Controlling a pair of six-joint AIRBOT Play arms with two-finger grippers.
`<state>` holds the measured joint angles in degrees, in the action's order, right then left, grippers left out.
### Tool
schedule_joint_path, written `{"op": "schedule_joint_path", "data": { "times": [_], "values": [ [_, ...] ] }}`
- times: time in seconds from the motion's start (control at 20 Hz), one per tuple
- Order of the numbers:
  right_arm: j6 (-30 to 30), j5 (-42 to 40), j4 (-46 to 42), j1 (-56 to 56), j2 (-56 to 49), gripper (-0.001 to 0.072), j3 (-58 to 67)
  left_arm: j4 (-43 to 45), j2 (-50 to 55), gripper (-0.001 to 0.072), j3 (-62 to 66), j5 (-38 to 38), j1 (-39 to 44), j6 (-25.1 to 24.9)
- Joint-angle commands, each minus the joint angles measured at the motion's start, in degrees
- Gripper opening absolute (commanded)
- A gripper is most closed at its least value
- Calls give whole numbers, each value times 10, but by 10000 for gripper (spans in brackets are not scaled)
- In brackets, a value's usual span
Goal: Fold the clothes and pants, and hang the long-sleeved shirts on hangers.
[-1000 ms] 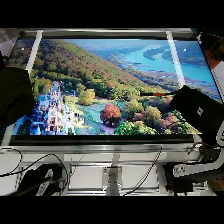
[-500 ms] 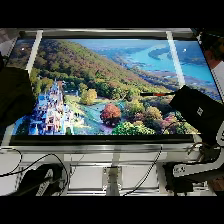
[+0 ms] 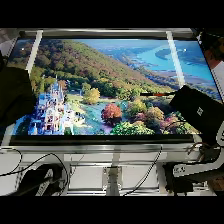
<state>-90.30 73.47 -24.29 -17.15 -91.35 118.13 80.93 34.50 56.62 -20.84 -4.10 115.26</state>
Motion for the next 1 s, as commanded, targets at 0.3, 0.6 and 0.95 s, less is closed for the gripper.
{"op": "schedule_joint_path", "data": {
  "times": [0.3,0.6,0.95],
  "values": [
    [-3,-16,21,4,0,29,0,141,74,196,1,-54,-49,0],
    [-2,-107,23,56,0,281,0,12,185,369,1,-154,-269,21],
    [-2,-64,-63,126,-1,682,-5,8,294,545,1,-215,-309,-48]
  ]
}}
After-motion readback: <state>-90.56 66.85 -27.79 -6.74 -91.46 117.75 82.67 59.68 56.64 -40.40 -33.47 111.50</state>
